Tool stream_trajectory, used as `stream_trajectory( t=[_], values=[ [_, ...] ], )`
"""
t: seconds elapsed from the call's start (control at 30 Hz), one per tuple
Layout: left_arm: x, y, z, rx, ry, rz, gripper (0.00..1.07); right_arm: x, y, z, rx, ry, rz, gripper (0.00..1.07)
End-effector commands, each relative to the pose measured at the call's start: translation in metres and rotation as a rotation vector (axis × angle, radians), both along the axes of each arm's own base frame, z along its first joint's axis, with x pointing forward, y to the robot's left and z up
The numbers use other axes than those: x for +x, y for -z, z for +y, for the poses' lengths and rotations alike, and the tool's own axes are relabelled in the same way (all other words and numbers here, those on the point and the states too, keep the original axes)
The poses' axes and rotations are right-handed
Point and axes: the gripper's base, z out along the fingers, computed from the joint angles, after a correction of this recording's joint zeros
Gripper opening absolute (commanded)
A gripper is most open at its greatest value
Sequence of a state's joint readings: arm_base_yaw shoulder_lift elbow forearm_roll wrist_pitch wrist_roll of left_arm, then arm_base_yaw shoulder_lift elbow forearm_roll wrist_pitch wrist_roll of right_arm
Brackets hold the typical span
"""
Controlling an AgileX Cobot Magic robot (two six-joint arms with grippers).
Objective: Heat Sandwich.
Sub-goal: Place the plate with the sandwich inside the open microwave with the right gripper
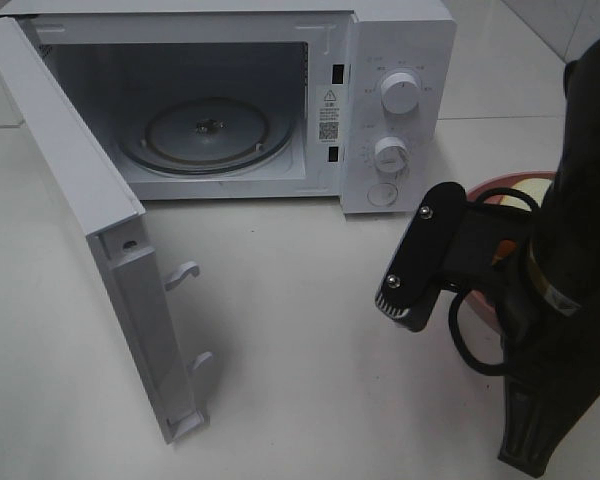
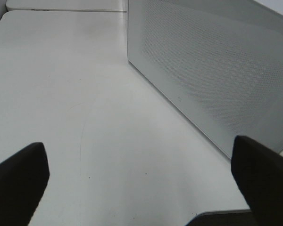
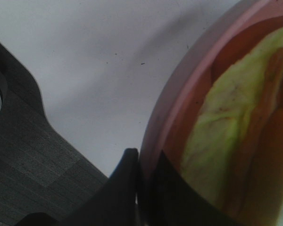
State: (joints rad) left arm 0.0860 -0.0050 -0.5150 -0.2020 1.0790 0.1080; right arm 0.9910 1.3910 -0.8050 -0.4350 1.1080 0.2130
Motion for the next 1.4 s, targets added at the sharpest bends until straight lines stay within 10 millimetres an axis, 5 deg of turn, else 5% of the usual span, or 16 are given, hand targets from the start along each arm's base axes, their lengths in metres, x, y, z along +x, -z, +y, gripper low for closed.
stream_trajectory(
  t=[0.03, 1.4],
  values=[
    [-0.002, 0.000, 0.000, -0.001, 0.004, -0.020, 0.98, 0.001, -0.002, -0.003, -0.038, -0.059, -0.010, 0.00],
    [-0.002, 0.000, 0.000, -0.001, 0.004, -0.020, 0.98, 0.012, -0.001, 0.026, 0.012, -0.777, -0.023, 0.00]
  ],
)
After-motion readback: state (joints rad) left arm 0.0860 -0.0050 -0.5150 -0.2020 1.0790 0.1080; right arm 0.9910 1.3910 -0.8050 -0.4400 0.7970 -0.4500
